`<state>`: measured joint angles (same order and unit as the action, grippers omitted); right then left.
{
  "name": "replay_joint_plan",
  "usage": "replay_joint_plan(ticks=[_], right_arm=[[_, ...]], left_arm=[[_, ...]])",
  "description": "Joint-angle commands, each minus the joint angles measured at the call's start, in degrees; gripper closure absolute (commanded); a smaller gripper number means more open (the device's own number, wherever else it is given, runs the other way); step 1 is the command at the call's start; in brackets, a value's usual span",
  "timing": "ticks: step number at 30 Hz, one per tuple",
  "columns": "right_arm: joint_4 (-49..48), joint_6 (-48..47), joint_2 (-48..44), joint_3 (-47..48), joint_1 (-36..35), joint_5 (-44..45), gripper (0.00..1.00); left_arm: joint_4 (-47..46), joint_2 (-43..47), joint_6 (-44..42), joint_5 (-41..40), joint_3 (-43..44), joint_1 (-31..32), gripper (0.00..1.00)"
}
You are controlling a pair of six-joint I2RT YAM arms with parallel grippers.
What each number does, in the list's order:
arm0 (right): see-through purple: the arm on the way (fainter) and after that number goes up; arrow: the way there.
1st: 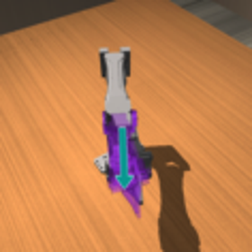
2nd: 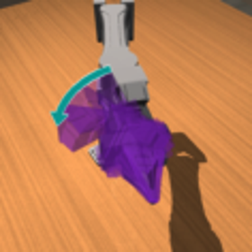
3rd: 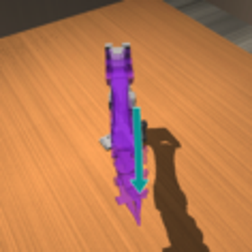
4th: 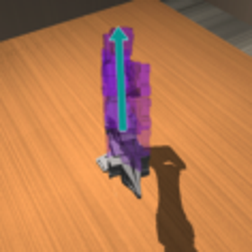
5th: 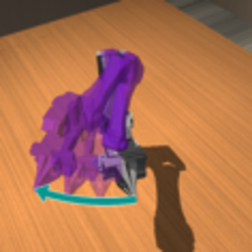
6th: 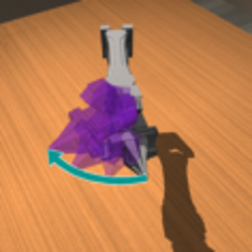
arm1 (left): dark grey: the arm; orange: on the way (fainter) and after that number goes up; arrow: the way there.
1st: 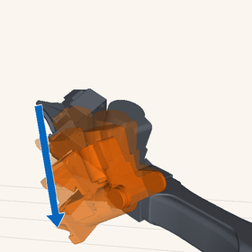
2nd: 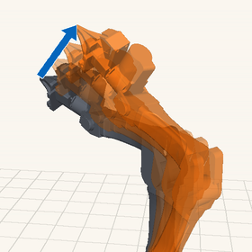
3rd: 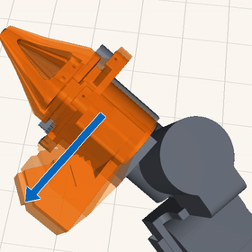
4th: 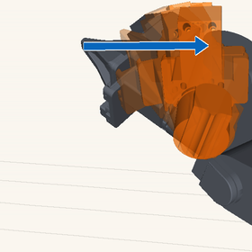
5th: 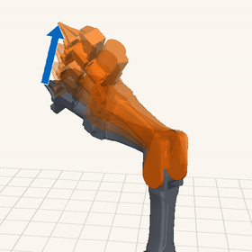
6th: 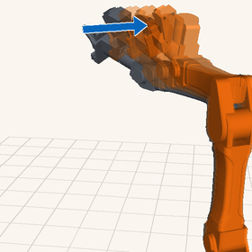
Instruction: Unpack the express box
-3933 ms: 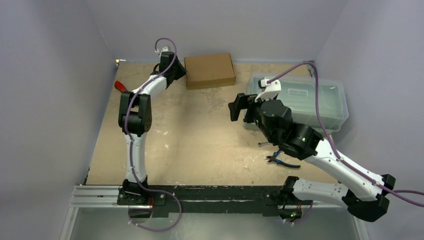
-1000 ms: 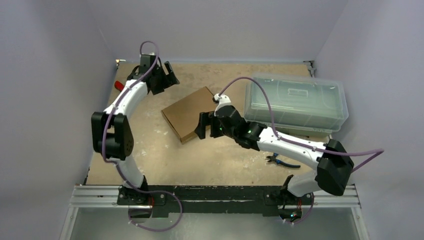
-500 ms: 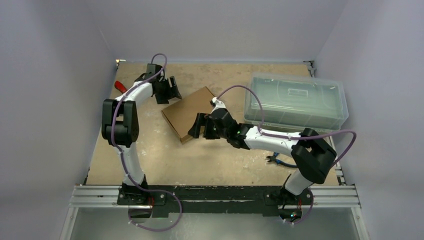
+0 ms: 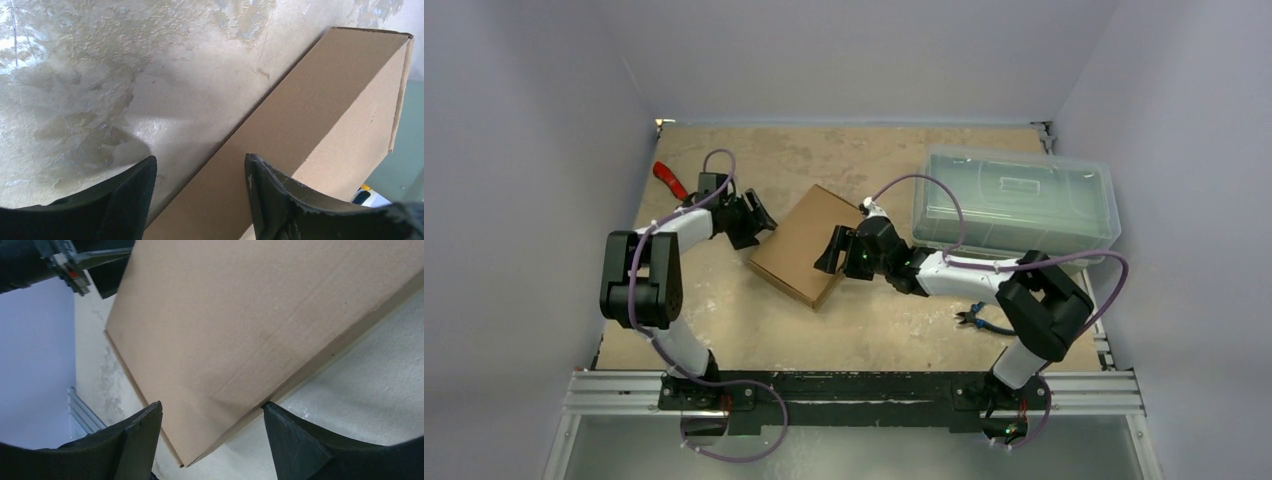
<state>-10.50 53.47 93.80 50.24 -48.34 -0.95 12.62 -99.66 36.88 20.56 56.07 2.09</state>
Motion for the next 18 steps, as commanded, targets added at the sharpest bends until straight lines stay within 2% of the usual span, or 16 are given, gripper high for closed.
replay_joint_plan(ticks=[1,4,7,14,16,18], right_arm=[[0.79,-5.24,0.15,2.02,0.35,2.39,0.23],[1.66,-8.70,-0.54,2.45,-0.30,3.50,0.22],[1.01,-10.26,-2.00,1.12,-0.53,3.02,0.18],[-1.47,-10.95,-4.63,-3.13,-0.50,3.26,0.12],[-0.11,-10.93,-4.83,-2.84,-0.49,4.35,0.11],[1.55,-11.20,-5.01,-2.25,-0.53,5.97,0.10]], left_arm=[[3.21,3.31,-1.75,3.05,0.50,2.00,0.34],[5.08,0.14,-2.84,3.84,3.78,2.04,0.32],[4.78,-0.11,-3.58,2.88,3.55,2.24,0.31],[12.42,1.57,-9.01,-8.67,3.55,4.41,0.31],[14.82,2.18,-9.92,-12.63,3.84,4.86,0.38],[15.96,3.55,-10.60,-15.20,3.64,5.30,0.42]])
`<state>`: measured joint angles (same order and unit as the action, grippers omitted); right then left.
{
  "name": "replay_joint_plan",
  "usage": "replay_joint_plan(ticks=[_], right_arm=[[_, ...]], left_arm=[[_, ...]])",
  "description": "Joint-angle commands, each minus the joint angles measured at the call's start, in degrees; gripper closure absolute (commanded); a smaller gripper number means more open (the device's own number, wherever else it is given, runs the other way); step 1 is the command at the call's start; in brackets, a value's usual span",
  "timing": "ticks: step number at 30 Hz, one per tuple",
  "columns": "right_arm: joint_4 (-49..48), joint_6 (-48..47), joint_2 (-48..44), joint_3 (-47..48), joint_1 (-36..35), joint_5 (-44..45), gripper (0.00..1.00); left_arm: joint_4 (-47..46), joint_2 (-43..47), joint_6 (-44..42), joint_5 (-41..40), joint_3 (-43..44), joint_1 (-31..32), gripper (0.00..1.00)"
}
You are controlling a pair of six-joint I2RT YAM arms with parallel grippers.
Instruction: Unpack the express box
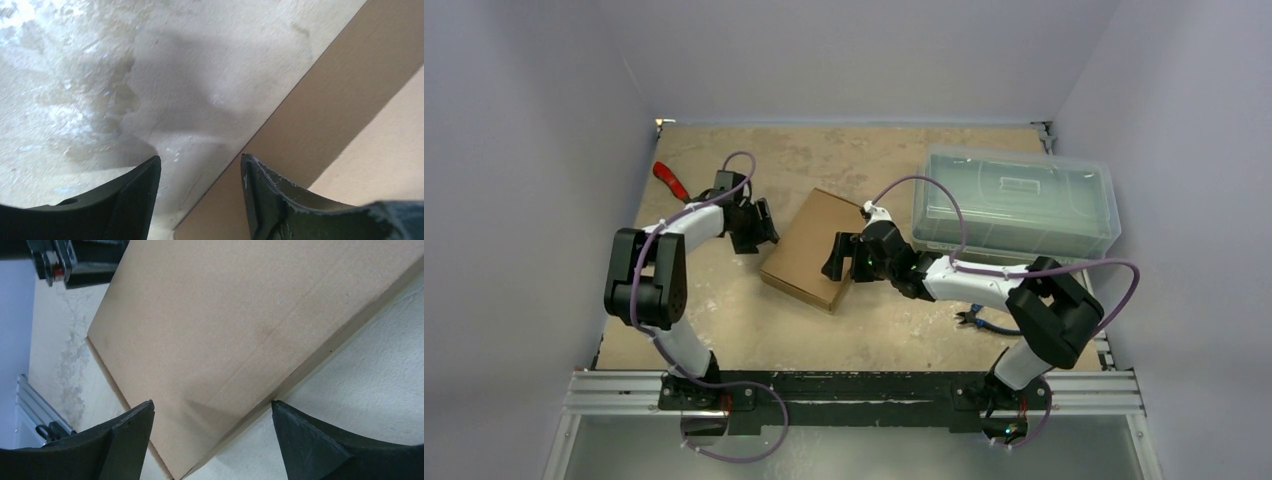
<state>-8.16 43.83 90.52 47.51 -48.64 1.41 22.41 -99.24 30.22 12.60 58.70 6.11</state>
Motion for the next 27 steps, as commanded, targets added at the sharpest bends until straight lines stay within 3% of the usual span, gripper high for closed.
replay_joint_plan(ticks=[1,4,9,17,21,27], right_arm=[[-0.39,-1.56,-2.00,0.32,-0.22,4.02,0.09],[-0.31,-1.33,-2.21,0.01,-0.22,3.64,0.08],[2.93,-0.52,-1.61,1.41,-0.21,6.22,0.08],[2.11,-0.18,-1.60,2.56,-0.14,6.59,0.09],[3.17,-0.61,-0.85,4.50,-0.14,6.87,0.10],[4.49,-3.52,-4.49,7.25,-0.65,9.82,0.14]], left_arm=[[6.04,4.28,-4.32,-7.88,0.74,1.49,0.41],[3.96,7.47,-4.72,-6.27,-0.28,1.63,0.35],[-1.96,8.57,-2.31,7.33,-2.57,1.63,0.35],[-8.21,13.35,1.86,9.92,-7.30,1.71,0.27],[-9.83,11.67,2.77,11.03,-10.48,1.80,0.36],[-20.99,13.32,11.17,14.64,-19.87,1.89,0.48]])
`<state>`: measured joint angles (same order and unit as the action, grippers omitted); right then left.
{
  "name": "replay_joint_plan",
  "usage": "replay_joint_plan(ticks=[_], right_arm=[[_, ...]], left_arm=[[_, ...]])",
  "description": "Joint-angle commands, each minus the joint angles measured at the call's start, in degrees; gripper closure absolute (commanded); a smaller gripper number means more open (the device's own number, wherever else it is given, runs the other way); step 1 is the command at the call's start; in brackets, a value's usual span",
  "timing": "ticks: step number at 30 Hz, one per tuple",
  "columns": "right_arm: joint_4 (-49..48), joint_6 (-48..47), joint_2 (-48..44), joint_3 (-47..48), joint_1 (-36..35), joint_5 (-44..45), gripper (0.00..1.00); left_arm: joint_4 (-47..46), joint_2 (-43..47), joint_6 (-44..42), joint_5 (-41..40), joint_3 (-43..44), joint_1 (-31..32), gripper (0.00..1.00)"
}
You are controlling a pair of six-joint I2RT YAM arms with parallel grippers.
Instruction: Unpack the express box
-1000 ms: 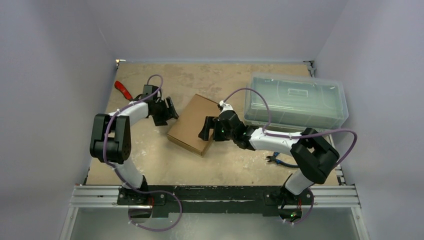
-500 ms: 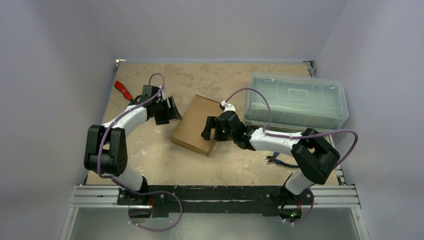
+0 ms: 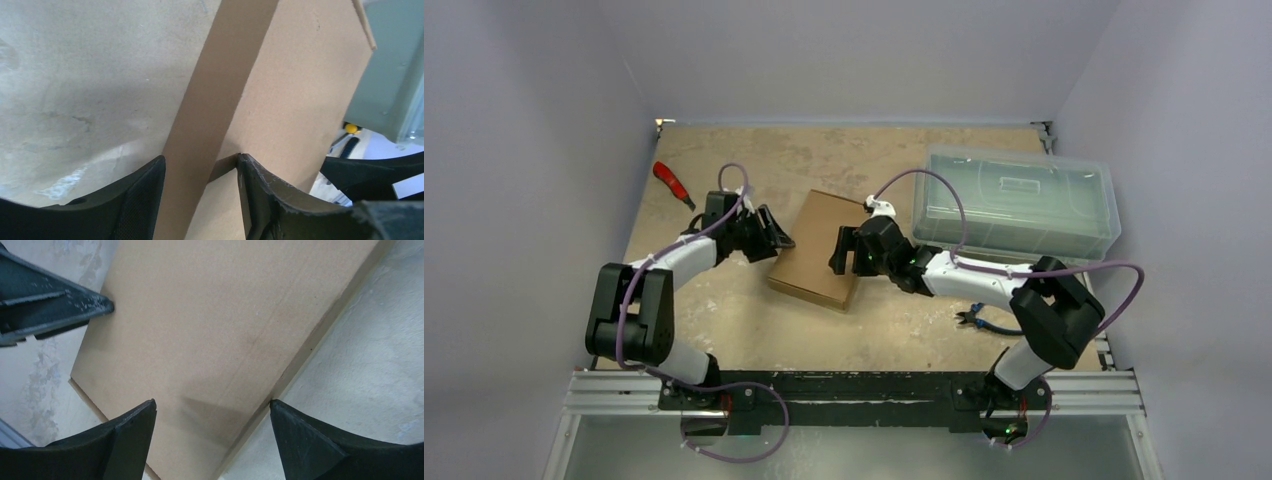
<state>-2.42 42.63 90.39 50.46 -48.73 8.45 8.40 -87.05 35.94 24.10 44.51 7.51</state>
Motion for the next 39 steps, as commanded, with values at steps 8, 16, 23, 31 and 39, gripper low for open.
replay_joint_plan(ticks=[8,16,23,31,39], right_arm=[[0.58,-4.29,-5.79,12.64,-2.73,0.10,0.15],[11.73,-2.58,-8.64,14.39,-4.00,8.22,0.09],[8.38,18.38,-19.17,-2.73,-4.54,9.97,0.01],[3.40,25.81,-18.21,-8.80,-4.79,15.05,0.06],[-0.95,26.68,-9.58,-7.62,-4.71,17.03,0.13]], left_arm=[[-17.99,1.47,13.49,5.37,-12.09,0.96,0.54],[-12.56,1.66,10.68,0.77,-11.96,1.05,0.53],[-6.56,-0.12,7.88,-1.73,-9.40,-0.39,0.51],[-7.52,-0.17,8.38,1.33,-10.78,-0.30,0.50],[-7.21,1.11,7.97,1.15,-11.50,-0.30,0.50]])
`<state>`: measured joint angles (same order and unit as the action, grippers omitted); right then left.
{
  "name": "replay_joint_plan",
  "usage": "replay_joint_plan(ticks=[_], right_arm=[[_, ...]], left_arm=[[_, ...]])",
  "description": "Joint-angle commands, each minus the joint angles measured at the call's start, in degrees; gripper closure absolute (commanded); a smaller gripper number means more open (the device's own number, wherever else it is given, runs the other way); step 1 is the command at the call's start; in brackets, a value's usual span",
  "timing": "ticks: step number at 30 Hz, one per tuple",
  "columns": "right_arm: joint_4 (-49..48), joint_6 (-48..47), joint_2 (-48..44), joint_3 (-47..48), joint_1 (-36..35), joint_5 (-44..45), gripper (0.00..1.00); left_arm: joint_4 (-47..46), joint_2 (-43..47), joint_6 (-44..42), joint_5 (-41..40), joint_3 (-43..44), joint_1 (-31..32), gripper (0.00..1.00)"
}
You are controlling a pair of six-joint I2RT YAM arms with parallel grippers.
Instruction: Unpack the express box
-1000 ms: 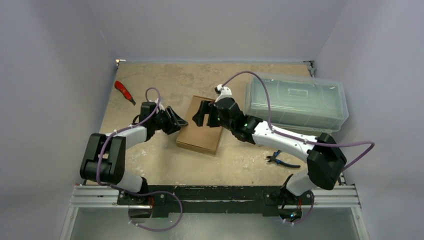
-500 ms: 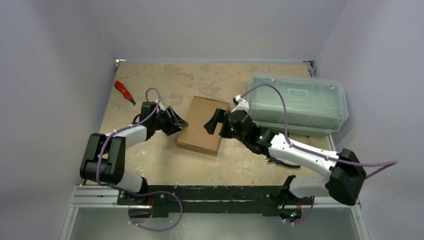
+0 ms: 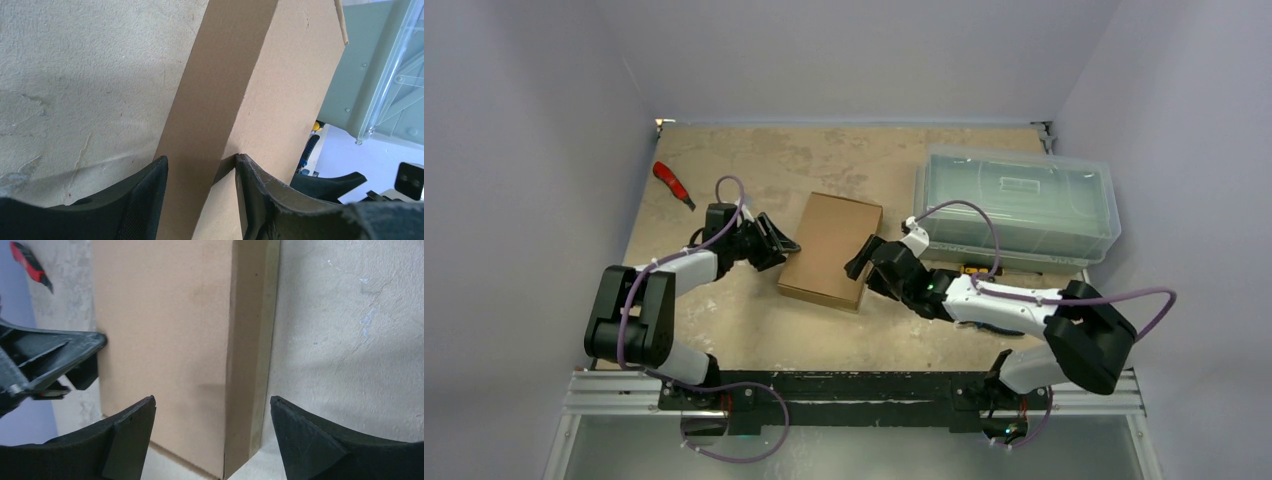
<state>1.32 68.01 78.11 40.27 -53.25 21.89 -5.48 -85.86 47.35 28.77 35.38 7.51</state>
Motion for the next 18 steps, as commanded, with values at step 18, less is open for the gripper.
replay_joint_plan(ticks=[18], right_arm=[[-16.08,-16.07,5.81,13.36,-1.78,-3.66,0.27]], left_arm=[[1.34,-1.04,-1.63,-2.81,-6.25,-0.22,0.51]])
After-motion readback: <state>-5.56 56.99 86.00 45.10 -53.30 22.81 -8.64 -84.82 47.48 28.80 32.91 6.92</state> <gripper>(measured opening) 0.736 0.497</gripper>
